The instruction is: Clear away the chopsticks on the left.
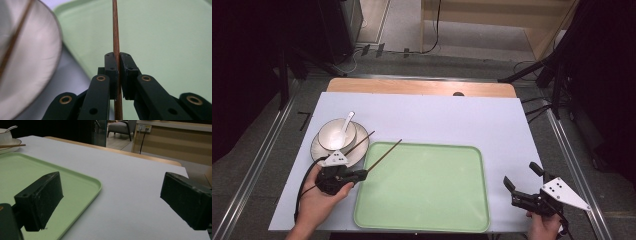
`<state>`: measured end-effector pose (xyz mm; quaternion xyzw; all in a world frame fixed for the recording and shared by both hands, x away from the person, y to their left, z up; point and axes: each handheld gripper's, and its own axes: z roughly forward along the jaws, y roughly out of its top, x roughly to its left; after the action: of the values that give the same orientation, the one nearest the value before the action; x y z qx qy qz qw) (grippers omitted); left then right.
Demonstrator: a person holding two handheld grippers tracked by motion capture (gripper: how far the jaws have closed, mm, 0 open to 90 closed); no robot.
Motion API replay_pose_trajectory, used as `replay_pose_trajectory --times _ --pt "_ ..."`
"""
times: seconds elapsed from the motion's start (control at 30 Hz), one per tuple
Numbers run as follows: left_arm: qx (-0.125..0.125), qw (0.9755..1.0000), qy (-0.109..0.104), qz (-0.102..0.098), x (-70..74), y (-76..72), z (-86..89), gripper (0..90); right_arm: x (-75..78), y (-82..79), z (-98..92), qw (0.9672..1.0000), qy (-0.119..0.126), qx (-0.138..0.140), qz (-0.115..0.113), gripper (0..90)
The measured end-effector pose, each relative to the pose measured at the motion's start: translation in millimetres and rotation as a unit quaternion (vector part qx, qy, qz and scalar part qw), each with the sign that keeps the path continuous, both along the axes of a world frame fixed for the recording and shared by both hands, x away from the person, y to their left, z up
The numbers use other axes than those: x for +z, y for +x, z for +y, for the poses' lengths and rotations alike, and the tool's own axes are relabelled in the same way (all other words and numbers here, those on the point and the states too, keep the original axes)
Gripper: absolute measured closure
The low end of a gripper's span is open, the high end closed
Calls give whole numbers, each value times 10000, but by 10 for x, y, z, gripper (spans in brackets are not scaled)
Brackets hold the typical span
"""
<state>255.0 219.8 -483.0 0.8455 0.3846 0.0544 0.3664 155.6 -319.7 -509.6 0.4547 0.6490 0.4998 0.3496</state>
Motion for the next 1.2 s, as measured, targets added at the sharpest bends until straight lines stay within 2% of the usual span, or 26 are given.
replay_pose_trajectory --times 0.03,0.13,0.23,0.33,0.57,0.67,0.97,1.2 --pt "-32 10000 -24 85 -40 -34 -85 856 0 0 0 10000 0 2 -1 41" --pt "-57 9998 -31 162 -87 -67 -168 856 1 -2 1 10000 -1 0 -1 41" --pt "-42 9998 60 202 -141 -102 -260 855 1 -2 0 10000 3 1 -1 41" --pt "25 9996 -34 279 -175 -115 -301 855 -1 0 -2 10000 -2 2 -3 41" --pt "49 9992 55 385 -278 -137 -366 852 0 1 0 10000 2 2 -2 41" --pt "112 9992 176 348 -302 -138 -373 849 -1 4 -1 10000 -2 3 -5 41" --pt "239 9992 172 285 -314 -140 -391 846 -3 7 8 10000 6 7 16 41" --pt "274 9991 107 314 -319 -119 -390 847 -7 10 11 10000 8 11 24 41"
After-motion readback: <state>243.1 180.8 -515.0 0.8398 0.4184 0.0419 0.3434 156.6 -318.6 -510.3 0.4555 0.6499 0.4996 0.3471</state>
